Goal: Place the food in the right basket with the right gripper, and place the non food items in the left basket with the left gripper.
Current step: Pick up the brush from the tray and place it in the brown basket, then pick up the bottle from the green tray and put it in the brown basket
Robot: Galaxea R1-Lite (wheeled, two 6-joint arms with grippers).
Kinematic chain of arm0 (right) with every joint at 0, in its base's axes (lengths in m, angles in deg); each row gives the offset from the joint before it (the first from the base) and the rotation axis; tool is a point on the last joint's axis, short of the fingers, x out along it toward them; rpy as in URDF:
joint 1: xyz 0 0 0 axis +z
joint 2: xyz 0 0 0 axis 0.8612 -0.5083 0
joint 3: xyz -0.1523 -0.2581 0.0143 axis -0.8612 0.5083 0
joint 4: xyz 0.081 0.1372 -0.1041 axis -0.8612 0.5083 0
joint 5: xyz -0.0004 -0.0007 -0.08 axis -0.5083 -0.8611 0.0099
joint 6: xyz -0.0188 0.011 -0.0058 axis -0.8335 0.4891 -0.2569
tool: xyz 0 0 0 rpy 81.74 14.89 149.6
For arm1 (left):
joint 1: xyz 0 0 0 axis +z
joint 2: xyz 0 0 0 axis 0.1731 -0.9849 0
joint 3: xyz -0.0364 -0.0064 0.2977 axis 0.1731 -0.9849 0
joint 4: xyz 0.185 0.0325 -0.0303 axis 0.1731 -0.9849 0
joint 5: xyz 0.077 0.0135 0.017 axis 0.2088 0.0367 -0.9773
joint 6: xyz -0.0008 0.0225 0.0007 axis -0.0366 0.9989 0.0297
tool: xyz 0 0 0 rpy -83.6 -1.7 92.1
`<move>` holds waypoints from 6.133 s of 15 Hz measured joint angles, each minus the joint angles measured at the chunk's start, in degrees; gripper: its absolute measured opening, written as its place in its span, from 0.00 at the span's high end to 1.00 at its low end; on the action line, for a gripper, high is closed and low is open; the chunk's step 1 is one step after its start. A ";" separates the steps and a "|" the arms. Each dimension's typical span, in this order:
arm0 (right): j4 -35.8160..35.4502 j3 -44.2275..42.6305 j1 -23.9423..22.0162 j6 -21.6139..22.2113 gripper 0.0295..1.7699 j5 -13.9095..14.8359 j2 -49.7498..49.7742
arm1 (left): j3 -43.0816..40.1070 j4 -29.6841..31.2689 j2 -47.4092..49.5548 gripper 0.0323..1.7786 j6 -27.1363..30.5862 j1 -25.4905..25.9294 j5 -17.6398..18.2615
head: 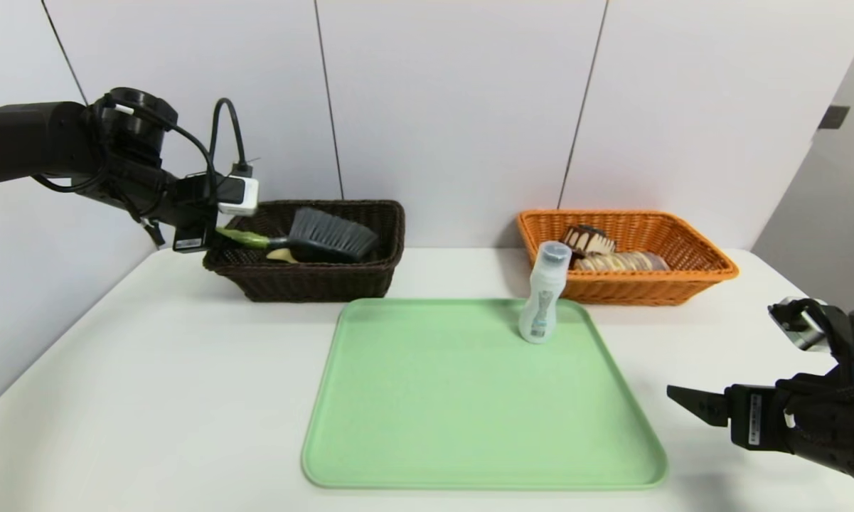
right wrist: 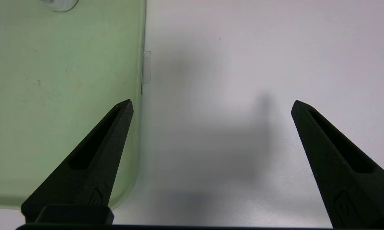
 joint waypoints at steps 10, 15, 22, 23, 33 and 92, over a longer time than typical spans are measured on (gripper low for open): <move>-3.61 0.09 0.10 -0.41 0.03 -0.16 -0.66 | 0.30 -5.80 7.24 0.17 -20.89 -3.77 7.94; -14.73 -0.07 4.21 0.11 0.03 -1.68 -0.83 | 0.29 -16.54 13.47 0.11 -57.04 -9.02 14.54; -16.60 -2.51 12.51 -0.27 0.03 -2.45 -2.45 | -6.12 -18.25 25.93 0.07 -86.55 -9.85 14.21; -16.65 -2.78 13.56 -0.22 0.03 -2.52 -3.15 | -7.94 -18.26 27.67 0.06 -88.26 -9.91 11.81; -30.32 -6.23 17.36 -2.43 0.03 1.88 -18.33 | -29.16 -7.50 44.79 0.05 -95.76 -14.35 -15.12; -16.59 -50.25 30.07 2.95 0.69 -2.19 -29.55 | -53.39 9.39 62.35 0.05 -99.67 -21.78 -27.06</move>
